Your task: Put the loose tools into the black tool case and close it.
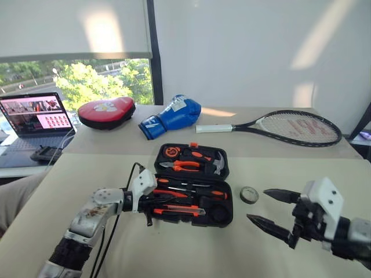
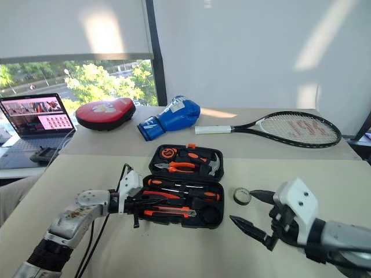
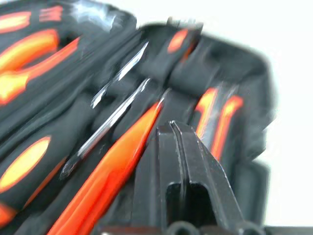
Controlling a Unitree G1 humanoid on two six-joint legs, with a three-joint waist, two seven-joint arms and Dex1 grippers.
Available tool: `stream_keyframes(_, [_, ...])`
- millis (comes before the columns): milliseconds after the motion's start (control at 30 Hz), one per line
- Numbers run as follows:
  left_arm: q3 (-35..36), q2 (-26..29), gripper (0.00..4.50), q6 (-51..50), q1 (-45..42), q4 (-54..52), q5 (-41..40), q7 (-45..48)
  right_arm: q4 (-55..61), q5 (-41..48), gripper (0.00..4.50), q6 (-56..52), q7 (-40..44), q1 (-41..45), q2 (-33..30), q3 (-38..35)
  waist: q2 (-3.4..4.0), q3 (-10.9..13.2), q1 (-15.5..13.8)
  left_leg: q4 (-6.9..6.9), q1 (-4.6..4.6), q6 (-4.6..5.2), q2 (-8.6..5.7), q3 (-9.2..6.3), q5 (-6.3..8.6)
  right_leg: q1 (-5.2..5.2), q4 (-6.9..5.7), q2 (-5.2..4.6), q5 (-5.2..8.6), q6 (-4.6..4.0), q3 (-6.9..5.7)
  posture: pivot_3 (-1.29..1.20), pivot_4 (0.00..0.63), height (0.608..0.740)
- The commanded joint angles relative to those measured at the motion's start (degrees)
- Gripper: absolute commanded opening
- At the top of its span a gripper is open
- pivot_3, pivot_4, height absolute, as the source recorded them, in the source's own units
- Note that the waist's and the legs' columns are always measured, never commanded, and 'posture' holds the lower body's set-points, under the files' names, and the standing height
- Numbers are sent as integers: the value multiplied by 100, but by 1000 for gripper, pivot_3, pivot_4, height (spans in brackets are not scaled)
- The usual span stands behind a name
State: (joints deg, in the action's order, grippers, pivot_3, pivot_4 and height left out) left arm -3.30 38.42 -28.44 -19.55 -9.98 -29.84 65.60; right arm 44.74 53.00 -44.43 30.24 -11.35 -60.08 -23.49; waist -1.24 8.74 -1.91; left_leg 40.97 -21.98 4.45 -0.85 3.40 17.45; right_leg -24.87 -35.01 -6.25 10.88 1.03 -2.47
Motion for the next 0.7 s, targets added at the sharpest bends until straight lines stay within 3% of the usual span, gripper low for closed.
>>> stream_keyframes(33, [619, 454, 1490, -728, 2, -1038, -1042, 241, -823, -441, 4500, -425, 39, 859, -249, 854, 2, 1, 22, 0, -11, -29, -11, 2, -18, -12, -2, 4, -1, 2, 1, 0, 150, 740])
stream_keyframes(133, [948, 776, 2570, -1221, 176, -1612, -1603, 143, -1418, -826, 4500, -571, 235, 1570, -280, 1532, 3, 1, 34, -1, -20, -17, -32, 5, -13, -13, 3, 3, 4, 12, 2, 0, 150, 740])
stream_keyframes(267, [1387, 1010, 3930, -1757, 341, -2163, -2274, -297, -2143, -1604, 3488, -470, 551, 2507, -198, 2488, -5, 8, 122, 7, -31, -4, -38, 10, -6, -19, 10, 7, 9, 25, -2, 0, 150, 740])
stream_keyframes(333, [1515, 1057, 4454, -1921, 415, -2393, -2509, -546, -2467, -1889, 3414, -472, 791, 2862, -118, 2883, -5, 9, 120, 5, -29, -3, -39, 11, -5, -18, 10, 6, 11, 30, -2, 0, 150, 740])
stream_keyframes(500, [1605, 989, 4454, -2084, 495, -2691, -2801, -1137, -3026, -2425, 3414, -393, 1307, 3327, 68, 3462, -5, 10, 106, 4, -29, -7, -40, 10, -8, -17, 5, 9, 11, 31, -9, 0, 150, 740])
stream_keyframes(600, [1580, 1017, 4500, -2076, 591, -2788, -2833, -1284, -3383, -2753, 2674, -284, 1529, 3546, 226, 3723, -4, 10, 121, 6, -26, -7, -42, 11, -8, -16, 2, 9, 9, 33, -17, 0, 150, 740])
stream_keyframes(700, [1571, 1021, 4500, -2024, 677, -2815, -2822, -1397, -3557, -2942, 1643, -159, 1699, 3630, 372, 3726, -4, 10, 123, 4, -20, -9, -45, 13, -9, -15, -1, 10, 8, 33, -16, 0, 150, 740])
